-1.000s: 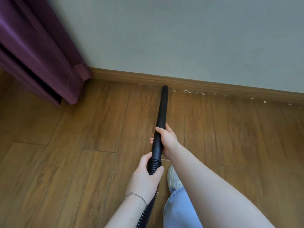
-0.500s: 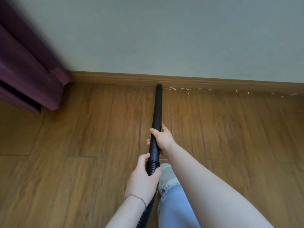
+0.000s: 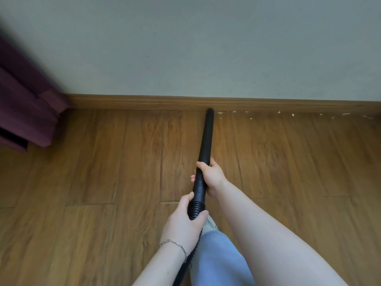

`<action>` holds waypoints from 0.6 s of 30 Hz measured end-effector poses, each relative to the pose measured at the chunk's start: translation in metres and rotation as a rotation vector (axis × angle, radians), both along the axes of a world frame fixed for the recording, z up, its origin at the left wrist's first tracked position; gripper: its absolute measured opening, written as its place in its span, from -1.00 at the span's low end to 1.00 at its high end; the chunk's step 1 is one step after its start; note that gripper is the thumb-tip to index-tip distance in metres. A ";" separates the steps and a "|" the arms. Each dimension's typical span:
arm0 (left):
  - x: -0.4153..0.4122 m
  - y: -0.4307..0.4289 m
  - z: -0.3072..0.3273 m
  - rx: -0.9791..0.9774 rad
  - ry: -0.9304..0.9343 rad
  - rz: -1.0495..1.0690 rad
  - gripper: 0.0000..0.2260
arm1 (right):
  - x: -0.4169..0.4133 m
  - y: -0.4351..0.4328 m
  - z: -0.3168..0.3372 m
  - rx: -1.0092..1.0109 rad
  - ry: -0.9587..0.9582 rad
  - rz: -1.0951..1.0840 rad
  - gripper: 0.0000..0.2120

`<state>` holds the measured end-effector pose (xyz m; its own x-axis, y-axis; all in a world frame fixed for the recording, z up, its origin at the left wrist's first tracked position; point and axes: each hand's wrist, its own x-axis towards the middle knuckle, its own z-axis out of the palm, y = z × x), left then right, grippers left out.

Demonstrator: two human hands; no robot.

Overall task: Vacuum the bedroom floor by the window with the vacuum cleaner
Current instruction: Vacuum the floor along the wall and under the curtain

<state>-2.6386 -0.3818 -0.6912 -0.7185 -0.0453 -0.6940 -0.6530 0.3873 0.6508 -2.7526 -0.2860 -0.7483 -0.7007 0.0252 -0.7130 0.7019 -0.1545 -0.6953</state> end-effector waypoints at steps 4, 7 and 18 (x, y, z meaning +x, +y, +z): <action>-0.004 0.010 0.000 0.003 0.016 -0.020 -0.57 | -0.003 0.015 -0.001 0.007 -0.006 -0.027 -0.63; -0.007 0.017 -0.001 -0.018 0.021 -0.056 -0.56 | -0.003 0.024 -0.004 0.004 -0.017 -0.064 -0.64; -0.028 0.049 -0.004 -0.032 0.039 -0.141 -0.55 | -0.016 0.066 -0.002 -0.027 -0.023 -0.172 -0.74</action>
